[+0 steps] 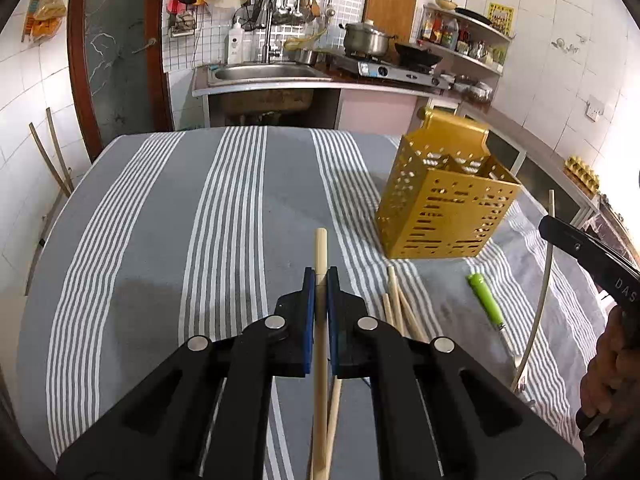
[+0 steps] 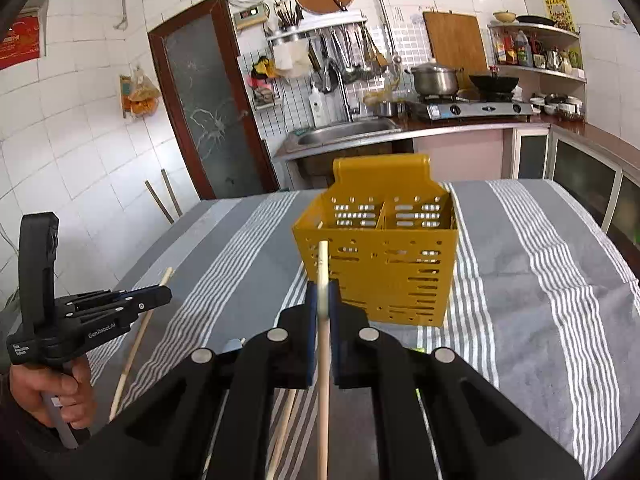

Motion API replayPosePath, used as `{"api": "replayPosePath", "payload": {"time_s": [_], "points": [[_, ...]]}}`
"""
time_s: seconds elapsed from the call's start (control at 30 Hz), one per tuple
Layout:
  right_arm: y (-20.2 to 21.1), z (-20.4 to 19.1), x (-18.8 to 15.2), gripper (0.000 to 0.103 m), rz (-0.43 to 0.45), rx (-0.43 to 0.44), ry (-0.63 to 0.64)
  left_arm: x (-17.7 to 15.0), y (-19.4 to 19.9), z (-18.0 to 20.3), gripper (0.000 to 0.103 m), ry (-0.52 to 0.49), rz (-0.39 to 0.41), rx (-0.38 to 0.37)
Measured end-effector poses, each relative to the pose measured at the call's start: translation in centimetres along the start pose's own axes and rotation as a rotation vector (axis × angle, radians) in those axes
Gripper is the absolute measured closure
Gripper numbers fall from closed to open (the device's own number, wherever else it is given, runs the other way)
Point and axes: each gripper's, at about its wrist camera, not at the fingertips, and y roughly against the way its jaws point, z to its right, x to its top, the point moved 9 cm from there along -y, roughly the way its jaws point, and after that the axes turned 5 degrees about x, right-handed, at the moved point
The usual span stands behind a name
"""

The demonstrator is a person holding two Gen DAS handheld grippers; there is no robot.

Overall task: Organize utensils
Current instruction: 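Lift both held chopsticks and carry them above the yellow basket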

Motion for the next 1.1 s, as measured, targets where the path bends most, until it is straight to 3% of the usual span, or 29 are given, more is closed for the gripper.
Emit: {"api": "replayPosePath", "payload": {"time_s": [0.6, 1.1], "points": [[6.1, 1.3, 5.9, 0.097, 0.189, 0.000, 0.046, 5.7, 7.0, 4.6, 0.098, 0.008, 0.184, -0.045], [7.3, 3.2, 14.0, 0.097, 0.332, -0.032, 0.098, 16.1, 8.0, 11.5, 0.098, 0.019, 0.361, -0.195]]}}
